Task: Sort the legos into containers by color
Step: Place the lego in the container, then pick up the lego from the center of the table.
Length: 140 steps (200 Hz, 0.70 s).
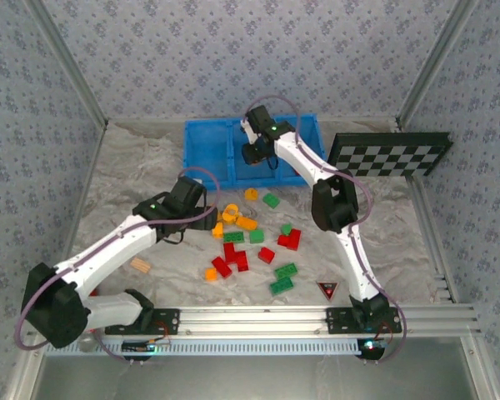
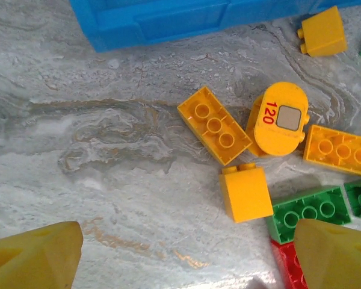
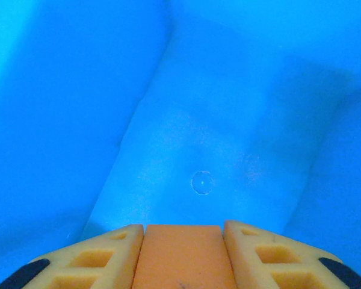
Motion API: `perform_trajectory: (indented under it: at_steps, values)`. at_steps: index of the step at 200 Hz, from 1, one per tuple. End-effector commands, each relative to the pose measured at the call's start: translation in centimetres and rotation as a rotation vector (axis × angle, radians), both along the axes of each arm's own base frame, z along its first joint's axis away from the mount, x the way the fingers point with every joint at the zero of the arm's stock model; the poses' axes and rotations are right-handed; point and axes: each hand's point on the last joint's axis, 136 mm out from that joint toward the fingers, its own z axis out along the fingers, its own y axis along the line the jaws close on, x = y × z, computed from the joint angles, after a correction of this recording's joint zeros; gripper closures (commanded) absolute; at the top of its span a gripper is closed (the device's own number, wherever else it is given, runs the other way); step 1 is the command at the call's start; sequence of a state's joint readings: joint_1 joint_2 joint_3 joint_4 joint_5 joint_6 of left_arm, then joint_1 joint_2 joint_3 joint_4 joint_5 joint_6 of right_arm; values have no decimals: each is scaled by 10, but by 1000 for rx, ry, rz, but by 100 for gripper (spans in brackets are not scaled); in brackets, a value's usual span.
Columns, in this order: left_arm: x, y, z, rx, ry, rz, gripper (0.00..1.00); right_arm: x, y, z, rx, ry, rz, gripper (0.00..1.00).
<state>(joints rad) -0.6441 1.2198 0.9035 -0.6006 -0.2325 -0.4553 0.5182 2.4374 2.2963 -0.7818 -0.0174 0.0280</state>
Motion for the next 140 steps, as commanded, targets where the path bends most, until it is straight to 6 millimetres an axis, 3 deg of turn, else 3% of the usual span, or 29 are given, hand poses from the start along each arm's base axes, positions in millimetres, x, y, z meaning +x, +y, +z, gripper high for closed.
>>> perform_trajectory:
  at_steps: [1, 72, 140]
  values:
    - [8, -13, -4, -52, -12, 32, 12, -3, 7, -6, 12, 15, 31, 59]
    - [8, -41, -50, -31, 89, 31, 23, -6, 11, -4, 33, 19, 26, 53]
    - [11, -54, -88, -25, 169, 44, 37, -18, 9, 41, 81, -38, 21, 52]
